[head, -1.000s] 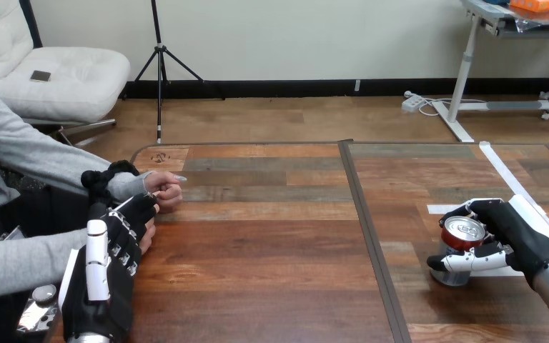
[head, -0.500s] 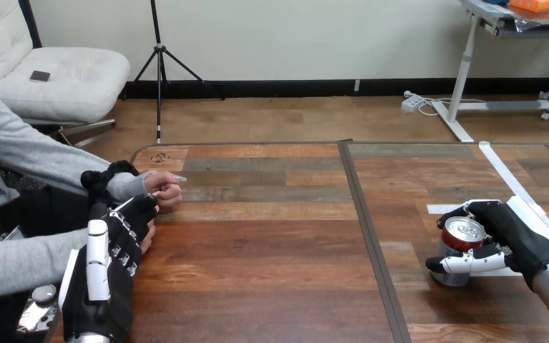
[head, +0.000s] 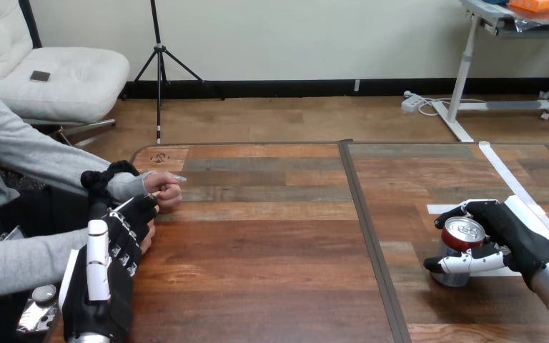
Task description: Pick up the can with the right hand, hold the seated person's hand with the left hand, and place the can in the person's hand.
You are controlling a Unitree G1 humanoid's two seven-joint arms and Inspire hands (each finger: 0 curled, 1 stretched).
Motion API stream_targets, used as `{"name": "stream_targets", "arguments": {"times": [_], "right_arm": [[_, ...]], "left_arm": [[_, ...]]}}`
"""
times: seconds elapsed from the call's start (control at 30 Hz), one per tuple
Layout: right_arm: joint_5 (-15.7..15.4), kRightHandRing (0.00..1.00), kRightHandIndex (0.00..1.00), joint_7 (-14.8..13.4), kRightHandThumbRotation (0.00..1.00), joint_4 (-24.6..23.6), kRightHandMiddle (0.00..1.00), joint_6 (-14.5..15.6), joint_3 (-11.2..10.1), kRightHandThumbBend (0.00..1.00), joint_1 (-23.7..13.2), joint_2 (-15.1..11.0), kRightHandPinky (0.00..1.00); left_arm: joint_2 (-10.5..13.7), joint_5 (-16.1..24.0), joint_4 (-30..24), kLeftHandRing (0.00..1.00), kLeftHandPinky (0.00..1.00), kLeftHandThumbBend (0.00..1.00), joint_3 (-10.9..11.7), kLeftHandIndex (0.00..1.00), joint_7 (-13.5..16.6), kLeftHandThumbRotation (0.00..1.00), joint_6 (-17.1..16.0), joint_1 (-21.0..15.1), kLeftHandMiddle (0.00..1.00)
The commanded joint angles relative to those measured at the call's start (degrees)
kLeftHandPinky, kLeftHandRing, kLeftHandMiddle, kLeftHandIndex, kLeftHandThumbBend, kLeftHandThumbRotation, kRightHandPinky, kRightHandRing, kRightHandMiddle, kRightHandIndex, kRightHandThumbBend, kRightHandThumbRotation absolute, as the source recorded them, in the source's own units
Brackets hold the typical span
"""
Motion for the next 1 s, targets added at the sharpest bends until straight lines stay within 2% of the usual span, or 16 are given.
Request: {"name": "stream_targets", "arguments": {"times": [0.0, 0.33, 0.5, 0.67, 0.97], "right_arm": [[0.9, 0.51, 0.60, -0.2, 0.00, -2.0, 0.55, -0.4, -0.8, 0.92, -2.2, -1.6, 0.47], [-0.8, 0.46, 0.52, -3.0, 0.00, -1.7, 0.49, -2.4, -0.1, 0.80, -2.3, -1.9, 0.42], [-2.0, 0.42, 0.50, -4.7, 0.00, -1.0, 0.46, -3.0, 0.4, 0.77, -2.6, -2.2, 0.39], [-2.1, 0.38, 0.47, -4.7, 0.00, -1.8, 0.43, -3.5, 0.2, 0.75, -2.4, -2.2, 0.34], [-2.6, 0.39, 0.47, -5.0, 0.00, -0.7, 0.43, -4.5, 0.1, 0.74, -2.9, -2.6, 0.36]], "left_arm": [[0.3, -0.4, -3.4, 0.90, 0.97, 0.51, -0.6, 0.72, -0.8, 1.00, -0.7, -2.4, 0.83], [0.3, -0.1, -2.6, 0.90, 0.98, 0.53, -0.4, 0.72, -0.7, 1.00, -1.2, -2.7, 0.82], [0.1, -0.1, -2.5, 0.89, 0.98, 0.53, -0.4, 0.71, -0.5, 1.00, -1.3, -2.8, 0.81], [0.1, -0.2, -2.7, 0.89, 0.98, 0.54, -0.4, 0.71, -0.7, 1.00, -1.1, -2.7, 0.81], [0.1, -0.4, -3.1, 0.90, 0.99, 0.53, -0.5, 0.72, -0.6, 1.00, -0.6, -2.6, 0.83]]}}
